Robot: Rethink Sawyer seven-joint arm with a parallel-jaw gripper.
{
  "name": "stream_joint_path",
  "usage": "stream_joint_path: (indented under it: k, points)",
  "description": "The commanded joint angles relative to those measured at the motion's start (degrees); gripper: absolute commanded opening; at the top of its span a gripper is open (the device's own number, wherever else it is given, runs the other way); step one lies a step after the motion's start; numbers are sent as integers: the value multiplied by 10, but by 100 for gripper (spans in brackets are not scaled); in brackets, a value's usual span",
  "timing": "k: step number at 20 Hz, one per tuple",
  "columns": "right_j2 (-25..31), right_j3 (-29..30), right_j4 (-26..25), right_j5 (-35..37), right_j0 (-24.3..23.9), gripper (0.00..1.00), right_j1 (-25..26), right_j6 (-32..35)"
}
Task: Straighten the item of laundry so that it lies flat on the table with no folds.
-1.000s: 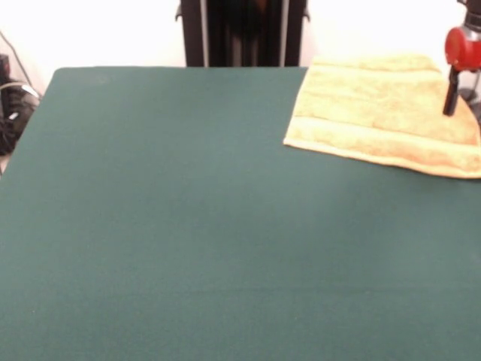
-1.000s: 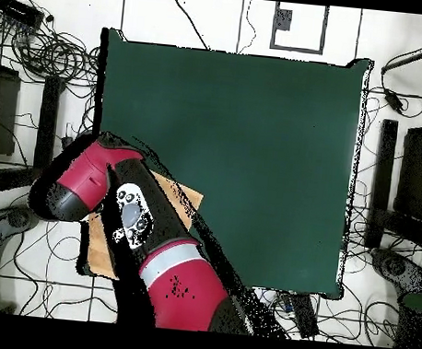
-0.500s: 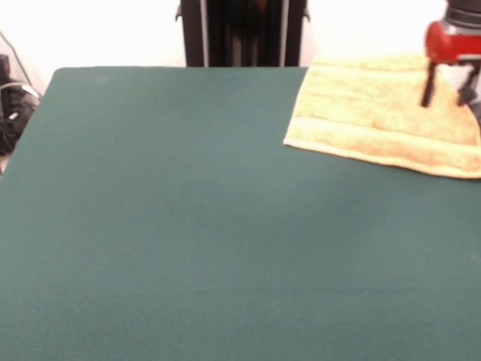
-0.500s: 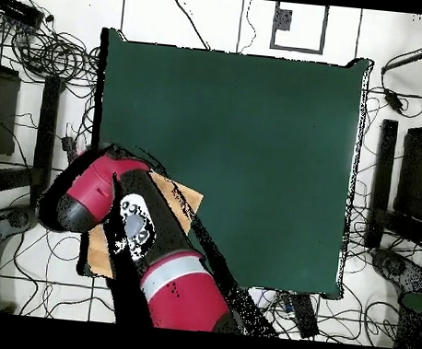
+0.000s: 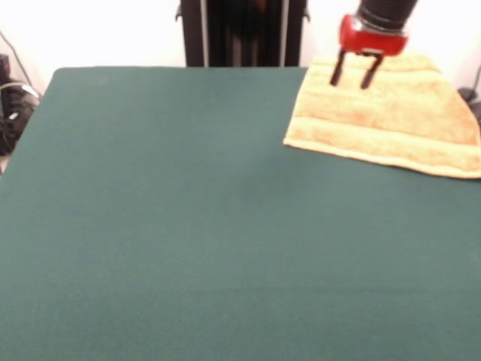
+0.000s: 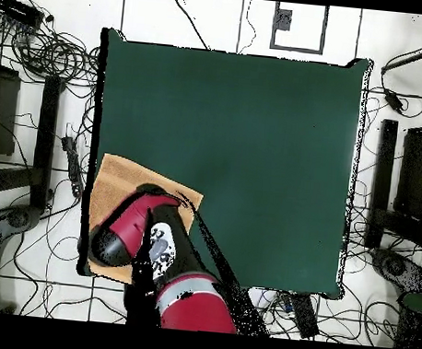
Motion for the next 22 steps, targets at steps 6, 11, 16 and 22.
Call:
stream_joint_path:
  k: [6,11,16,22]
  points:
    - [-128,-55,-44,-227,117,100,146,153]
    - [-42,-32,26,-103,36,100,59,-42]
    - [5,-15,54,-10,-30,100,1,-149]
    - [56,-1,65,68,-84,100,-66,-215]
